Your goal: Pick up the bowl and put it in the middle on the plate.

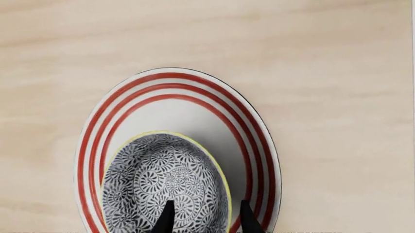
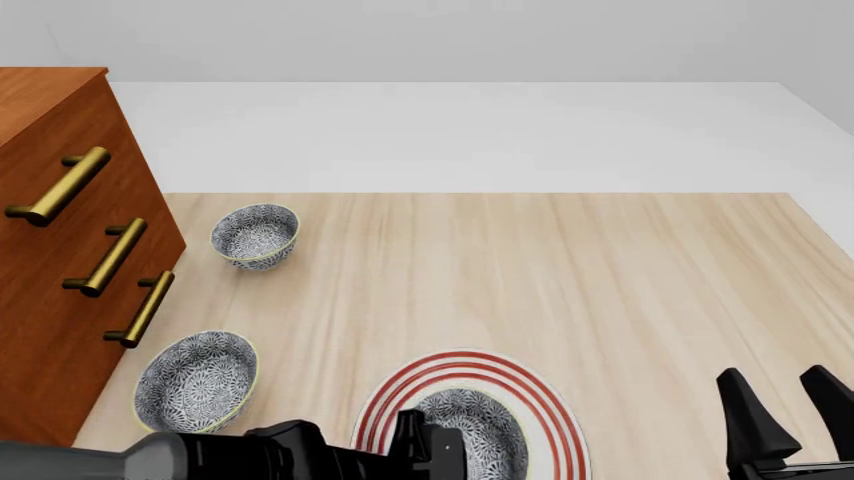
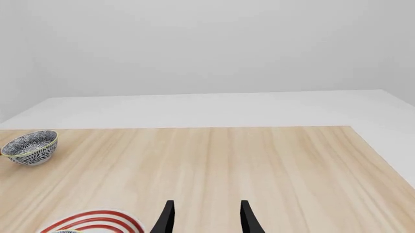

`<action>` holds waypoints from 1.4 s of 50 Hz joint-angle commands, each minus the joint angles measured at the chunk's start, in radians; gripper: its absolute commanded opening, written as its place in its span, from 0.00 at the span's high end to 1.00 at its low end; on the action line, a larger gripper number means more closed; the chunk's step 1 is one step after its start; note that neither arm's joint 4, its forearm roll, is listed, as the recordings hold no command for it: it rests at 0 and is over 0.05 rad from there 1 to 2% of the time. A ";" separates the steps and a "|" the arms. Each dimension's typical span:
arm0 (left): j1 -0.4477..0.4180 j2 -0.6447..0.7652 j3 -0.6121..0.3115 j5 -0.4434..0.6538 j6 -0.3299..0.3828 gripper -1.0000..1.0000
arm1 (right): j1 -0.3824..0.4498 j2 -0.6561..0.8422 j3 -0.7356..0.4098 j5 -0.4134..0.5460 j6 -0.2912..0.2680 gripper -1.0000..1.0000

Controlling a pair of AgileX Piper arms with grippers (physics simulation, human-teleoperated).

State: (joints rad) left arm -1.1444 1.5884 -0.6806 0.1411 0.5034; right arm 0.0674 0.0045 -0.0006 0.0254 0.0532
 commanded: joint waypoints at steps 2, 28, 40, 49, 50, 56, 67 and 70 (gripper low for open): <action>0.013 -0.013 0.012 -0.018 0.016 0.00 | 0.001 0.001 0.000 0.001 0.001 0.00; -0.045 -0.104 -0.006 0.047 -0.028 0.00 | 0.002 0.004 0.000 0.002 0.003 0.00; -0.054 -0.124 0.016 0.021 -0.069 0.00 | 0.001 0.002 0.000 0.002 0.002 0.00; -0.046 -0.175 0.030 0.006 -0.090 0.00 | 0.002 0.004 0.000 0.002 0.002 0.00; -0.044 -0.180 0.039 -0.003 -0.087 0.00 | 0.002 0.005 0.000 0.002 0.002 0.00; -0.023 -0.274 0.051 -0.001 -0.092 0.00 | 0.002 0.006 0.000 0.002 0.002 0.00; -0.013 -0.353 0.077 -0.004 -0.116 0.00 | 0.003 0.008 0.000 0.001 0.003 0.00; -0.003 -0.374 0.096 -0.018 -0.125 0.00 | 0.002 0.008 0.000 0.001 0.003 0.00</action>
State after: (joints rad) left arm -1.1645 1.2856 -0.6200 0.1415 0.3999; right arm 0.0701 0.0117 -0.0006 0.0268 0.0557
